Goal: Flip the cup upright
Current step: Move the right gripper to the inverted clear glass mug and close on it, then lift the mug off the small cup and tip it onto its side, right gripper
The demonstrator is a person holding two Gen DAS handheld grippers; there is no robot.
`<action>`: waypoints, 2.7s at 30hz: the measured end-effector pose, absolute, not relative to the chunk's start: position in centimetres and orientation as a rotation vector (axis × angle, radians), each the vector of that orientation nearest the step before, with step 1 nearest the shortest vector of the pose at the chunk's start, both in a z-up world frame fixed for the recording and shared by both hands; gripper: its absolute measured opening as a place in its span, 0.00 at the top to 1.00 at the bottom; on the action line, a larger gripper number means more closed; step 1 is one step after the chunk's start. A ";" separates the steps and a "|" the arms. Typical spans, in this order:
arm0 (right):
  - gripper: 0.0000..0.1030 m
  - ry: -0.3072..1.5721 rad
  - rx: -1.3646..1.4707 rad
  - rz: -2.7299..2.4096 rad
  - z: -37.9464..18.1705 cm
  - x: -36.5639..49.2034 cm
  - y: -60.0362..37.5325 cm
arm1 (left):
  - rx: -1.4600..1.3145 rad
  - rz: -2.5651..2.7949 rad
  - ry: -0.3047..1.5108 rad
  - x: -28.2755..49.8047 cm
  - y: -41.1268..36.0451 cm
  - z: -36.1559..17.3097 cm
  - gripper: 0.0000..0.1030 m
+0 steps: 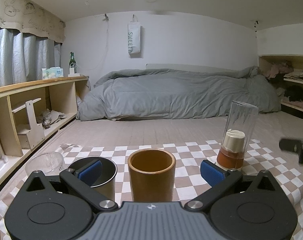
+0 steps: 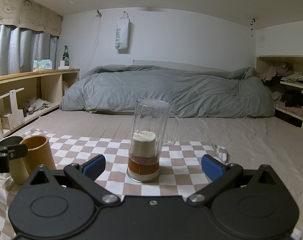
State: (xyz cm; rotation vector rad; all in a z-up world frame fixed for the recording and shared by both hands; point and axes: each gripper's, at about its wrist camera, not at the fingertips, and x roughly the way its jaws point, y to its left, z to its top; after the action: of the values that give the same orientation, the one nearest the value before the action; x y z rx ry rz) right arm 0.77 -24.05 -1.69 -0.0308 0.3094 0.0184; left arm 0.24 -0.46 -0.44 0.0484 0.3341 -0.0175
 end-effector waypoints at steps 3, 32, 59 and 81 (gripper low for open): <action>0.00 0.285 -0.032 0.017 -0.8 1.4 -24.1 | 0.047 -0.025 0.336 0.3 -0.6 -0.4 0.00; 0.26 0.404 0.019 0.049 0.8 17.2 -23.9 | 0.055 -0.090 0.338 1.4 -1.2 -1.7 0.00; 0.30 0.194 0.074 0.265 5.7 8.3 -23.4 | 0.032 -0.098 0.310 0.7 -0.5 -1.0 0.00; 0.30 0.342 0.093 0.343 -5.0 4.2 -22.5 | 0.134 -0.216 0.366 0.3 -3.4 -3.0 0.00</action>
State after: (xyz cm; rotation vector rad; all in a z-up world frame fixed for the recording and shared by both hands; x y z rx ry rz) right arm 4.22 -22.45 -5.02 0.0930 0.3420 0.3434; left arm 0.28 -3.43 -3.02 0.1341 0.3660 -0.2159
